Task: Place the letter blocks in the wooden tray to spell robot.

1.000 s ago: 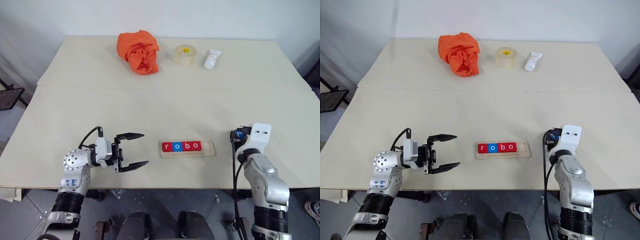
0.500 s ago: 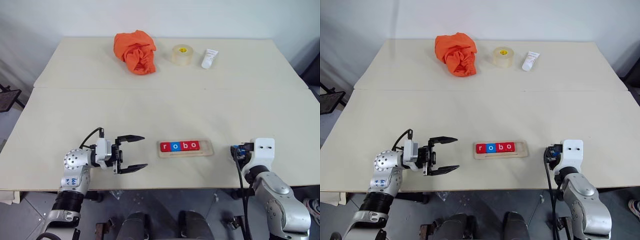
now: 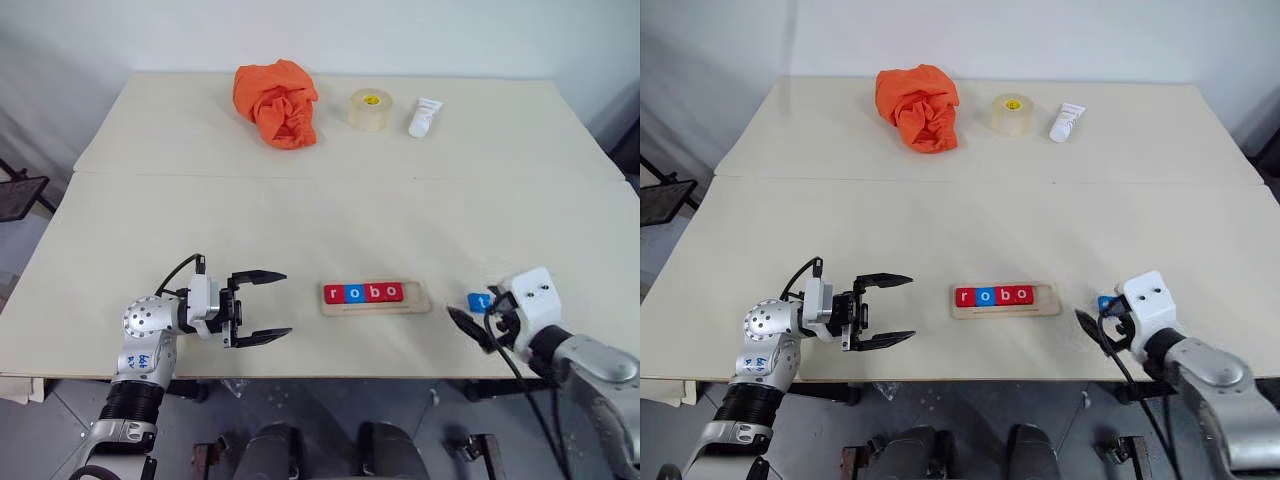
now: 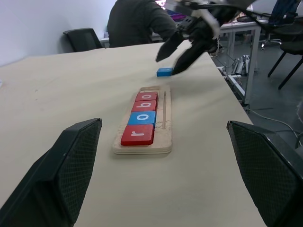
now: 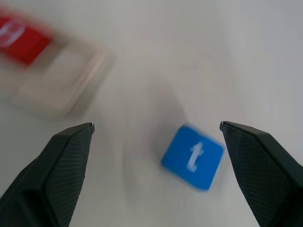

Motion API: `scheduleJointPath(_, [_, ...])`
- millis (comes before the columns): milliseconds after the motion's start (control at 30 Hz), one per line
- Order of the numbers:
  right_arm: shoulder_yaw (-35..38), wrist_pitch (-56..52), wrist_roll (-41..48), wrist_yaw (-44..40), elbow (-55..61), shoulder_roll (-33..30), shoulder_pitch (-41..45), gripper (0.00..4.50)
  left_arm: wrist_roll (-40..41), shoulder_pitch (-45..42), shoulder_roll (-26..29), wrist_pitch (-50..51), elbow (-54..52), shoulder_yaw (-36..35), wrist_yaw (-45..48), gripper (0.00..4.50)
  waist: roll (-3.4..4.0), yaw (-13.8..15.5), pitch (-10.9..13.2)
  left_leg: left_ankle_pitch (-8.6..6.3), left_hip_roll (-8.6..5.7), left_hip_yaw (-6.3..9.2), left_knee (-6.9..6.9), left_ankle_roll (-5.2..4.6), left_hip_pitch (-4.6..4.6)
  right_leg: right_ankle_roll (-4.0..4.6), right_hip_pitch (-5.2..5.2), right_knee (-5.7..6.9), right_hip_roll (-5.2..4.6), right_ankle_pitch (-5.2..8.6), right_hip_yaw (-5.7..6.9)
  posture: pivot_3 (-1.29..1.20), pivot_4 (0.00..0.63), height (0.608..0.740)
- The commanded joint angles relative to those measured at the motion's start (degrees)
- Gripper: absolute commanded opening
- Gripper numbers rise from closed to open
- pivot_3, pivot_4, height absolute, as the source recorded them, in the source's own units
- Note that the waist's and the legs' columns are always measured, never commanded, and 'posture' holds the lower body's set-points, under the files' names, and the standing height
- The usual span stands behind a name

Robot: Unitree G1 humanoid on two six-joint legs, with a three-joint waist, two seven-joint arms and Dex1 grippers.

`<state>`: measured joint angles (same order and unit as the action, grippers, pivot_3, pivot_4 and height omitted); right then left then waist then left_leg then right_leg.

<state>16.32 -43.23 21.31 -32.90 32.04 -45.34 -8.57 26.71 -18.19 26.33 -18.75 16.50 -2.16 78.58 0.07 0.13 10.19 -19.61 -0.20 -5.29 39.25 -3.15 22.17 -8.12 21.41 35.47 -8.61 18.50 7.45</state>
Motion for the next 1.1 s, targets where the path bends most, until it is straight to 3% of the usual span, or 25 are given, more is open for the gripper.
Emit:
scheduleJointPath(33, [1.4, 5.9, -0.8, -9.7, -4.5, -7.2, 0.3, 4.45, 0.7, 0.4, 0.2, 0.0, -1.7, -0.5, -0.1, 4.5, -0.01, 0.0, 0.0, 0.0, -0.01, -0.04, 0.0, 0.0, 0.0, 0.0, -0.01, -0.05, 0.0, 0.0, -0.02, 0.0, 0.15, 0.74])
scheduleJointPath(267, [-4.9, 18.9, -4.6, -23.5, -17.4, -16.4, 6.1, 4.45, 1.1, 3.5, 1.0, 1.3, -5.3, -1.1, -1.1, 4.5, -0.03, -0.1, 0.0, 0.01, 0.03, -0.01, 0.0, 0.01, -0.01, 0.0, -0.04, -0.06, 0.0, 0.0, 0.05, 0.0, 0.15, 0.74])
scheduleJointPath(733, [-18.7, 34.6, -13.8, -36.4, -39.5, -16.4, 22.3, 4.45, 1.2, 10.7, 2.1, 3.1, -14.9, -2.7, -7.0, 4.5, -0.06, -0.1, 0.0, 0.01, 0.05, 0.07, 0.1, 0.01, -0.03, -0.01, -0.17, -0.1, -0.03, 0.0, 0.13, 0.0, 0.15, 0.74])
scheduleJointPath(867, [-20.1, 36.0, -14.6, -38.0, -43.3, -15.8, 25.0, 3.61, 1.1, 11.7, 2.3, 3.2, -15.9, -2.9, -7.9, 4.5, -0.06, 0.0, 0.0, 0.01, 0.05, 0.19, 0.2, 0.01, -0.06, -0.01, -0.36, -0.17, -0.03, -0.01, 0.23, 0.0, 0.15, 0.74])
scheduleJointPath(1033, [-21.4, 36.9, -15.3, -39.5, -46.7, -15.6, 28.0, 1.87, 1.0, 11.5, 2.2, 3.1, -15.7, -2.6, -8.5, 4.5, -0.05, 0.0, 0.0, 0.0, 0.07, 0.41, 0.34, 0.0, -0.13, -0.03, -0.77, -0.51, -0.02, -0.01, 0.34, 0.0, 0.15, 0.74])
scheduleJointPath(1100, [-21.7, 37.1, -15.7, -40.0, -47.9, -15.6, 29.2, 1.43, 0.8, 11.1, 2.1, 3.0, -15.3, -2.5, -8.6, 4.5, -0.05, 0.0, 0.0, 0.0, 0.07, 0.47, 0.37, 0.0, -0.13, -0.03, -0.78, -0.5, -0.02, -0.02, 0.34, 0.0, 0.15, 0.74])
